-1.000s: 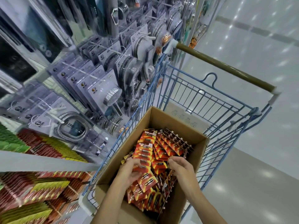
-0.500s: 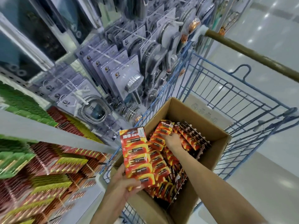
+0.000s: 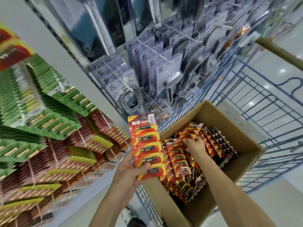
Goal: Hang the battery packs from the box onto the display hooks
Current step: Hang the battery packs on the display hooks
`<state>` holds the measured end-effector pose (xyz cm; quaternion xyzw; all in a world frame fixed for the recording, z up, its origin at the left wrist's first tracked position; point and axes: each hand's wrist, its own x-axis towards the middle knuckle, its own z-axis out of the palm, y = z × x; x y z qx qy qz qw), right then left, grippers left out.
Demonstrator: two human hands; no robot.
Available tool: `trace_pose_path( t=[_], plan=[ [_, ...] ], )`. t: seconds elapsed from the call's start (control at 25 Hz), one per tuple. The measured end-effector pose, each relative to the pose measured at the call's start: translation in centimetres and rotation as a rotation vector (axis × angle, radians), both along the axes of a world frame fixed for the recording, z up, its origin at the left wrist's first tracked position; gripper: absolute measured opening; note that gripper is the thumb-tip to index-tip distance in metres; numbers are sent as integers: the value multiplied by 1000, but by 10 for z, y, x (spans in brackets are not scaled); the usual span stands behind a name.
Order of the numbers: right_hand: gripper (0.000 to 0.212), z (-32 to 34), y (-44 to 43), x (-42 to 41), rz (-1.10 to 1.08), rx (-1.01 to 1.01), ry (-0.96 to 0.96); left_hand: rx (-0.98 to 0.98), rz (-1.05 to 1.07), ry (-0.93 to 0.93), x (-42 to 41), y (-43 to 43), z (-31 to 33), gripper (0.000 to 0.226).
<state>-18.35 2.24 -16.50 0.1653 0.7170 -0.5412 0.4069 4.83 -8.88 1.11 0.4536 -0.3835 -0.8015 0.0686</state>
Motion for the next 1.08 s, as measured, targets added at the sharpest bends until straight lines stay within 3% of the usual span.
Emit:
trace_pose_path(
  t=[0.08,0.24,0.48,0.6,0.76,0.88,0.96,1.08],
  plan=[
    [30,40,18,18,-31,-122,-3,-38,-6,12,11,-2,8,64],
    [40,116,49,66,129,-339,39,-47,14,73,40,-11,34,63],
    [43,222,29,138,273,-485,78,-79,164,157,100,-29,90,41],
    [40,252,2,167,304,-619,-5,-95,250,180,133,-46,105,52],
    [61,283,-41,202,381,-703,-18,-155,345,191,177,-67,124,61],
    [51,310,-72,227,459,-735,17,-197,412,231,205,-79,142,52],
    [38,325,-93,244,468,-744,5,-191,465,275,221,-89,148,58],
    [41,345,-123,266,493,-742,-44,-210,574,323,241,-99,163,67]
  ],
)
